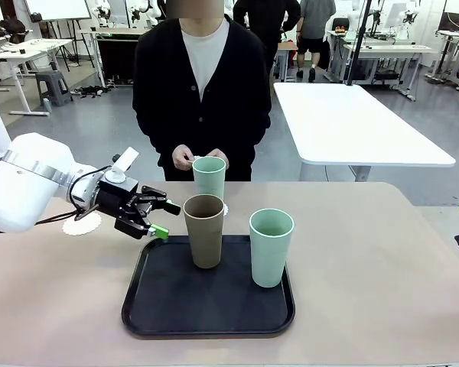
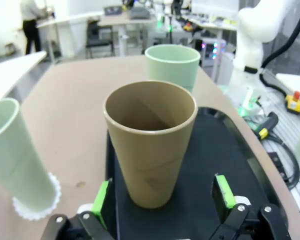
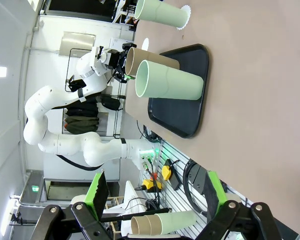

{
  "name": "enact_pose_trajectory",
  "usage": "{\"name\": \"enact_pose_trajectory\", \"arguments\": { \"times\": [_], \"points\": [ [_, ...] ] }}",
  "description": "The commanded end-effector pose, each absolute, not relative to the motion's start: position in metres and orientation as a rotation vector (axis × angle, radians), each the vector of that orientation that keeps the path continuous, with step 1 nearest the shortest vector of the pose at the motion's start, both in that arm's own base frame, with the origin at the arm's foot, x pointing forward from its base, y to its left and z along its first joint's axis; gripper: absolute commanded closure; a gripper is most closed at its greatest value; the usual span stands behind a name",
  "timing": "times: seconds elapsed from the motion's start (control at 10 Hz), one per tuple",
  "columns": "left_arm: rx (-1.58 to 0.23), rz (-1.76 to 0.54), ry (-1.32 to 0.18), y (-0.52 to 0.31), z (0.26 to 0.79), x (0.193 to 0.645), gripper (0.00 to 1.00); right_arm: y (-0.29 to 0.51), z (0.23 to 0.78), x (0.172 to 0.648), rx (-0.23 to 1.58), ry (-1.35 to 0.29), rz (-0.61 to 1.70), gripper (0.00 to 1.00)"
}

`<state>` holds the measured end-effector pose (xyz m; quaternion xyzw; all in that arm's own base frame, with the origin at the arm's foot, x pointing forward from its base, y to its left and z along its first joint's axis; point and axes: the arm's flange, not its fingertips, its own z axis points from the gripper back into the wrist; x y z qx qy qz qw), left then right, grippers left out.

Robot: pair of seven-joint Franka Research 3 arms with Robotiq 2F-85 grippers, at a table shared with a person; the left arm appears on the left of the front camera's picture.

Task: Place coasters on the table and set cups on them.
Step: Take one Reusable plastic cup from the Flat Tray and place it on a coaster set by the human.

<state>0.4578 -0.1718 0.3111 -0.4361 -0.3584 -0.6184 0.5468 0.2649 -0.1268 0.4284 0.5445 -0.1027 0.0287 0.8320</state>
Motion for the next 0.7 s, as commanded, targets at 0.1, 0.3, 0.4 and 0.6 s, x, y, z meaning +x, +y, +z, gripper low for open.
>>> {"name": "enact_pose_trajectory", "arguments": {
  "times": [0.1,0.3,0.4,0.6],
  "points": [
    [-1.034,-1.466,-0.85,-0.1718,0.3111,0.4578,0.0,-0.1264,0.4284,0.2655,1.167,-0.228,0.066,0.0],
    [-1.034,-1.466,-0.85,-0.1718,0.3111,0.4578,0.0,-0.1264,0.4284,0.2655,1.167,-0.228,0.066,0.0],
    [-1.034,-1.466,-0.85,-0.1718,0.3111,0.4578,0.0,-0.1264,0.4284,0.2655,1.167,-0.228,0.066,0.0],
    [-1.034,-1.466,-0.85,-0.1718,0.3111,0.4578,0.0,-0.1264,0.4284,0.2655,1.167,-0.228,0.066,0.0]
  ]
}}
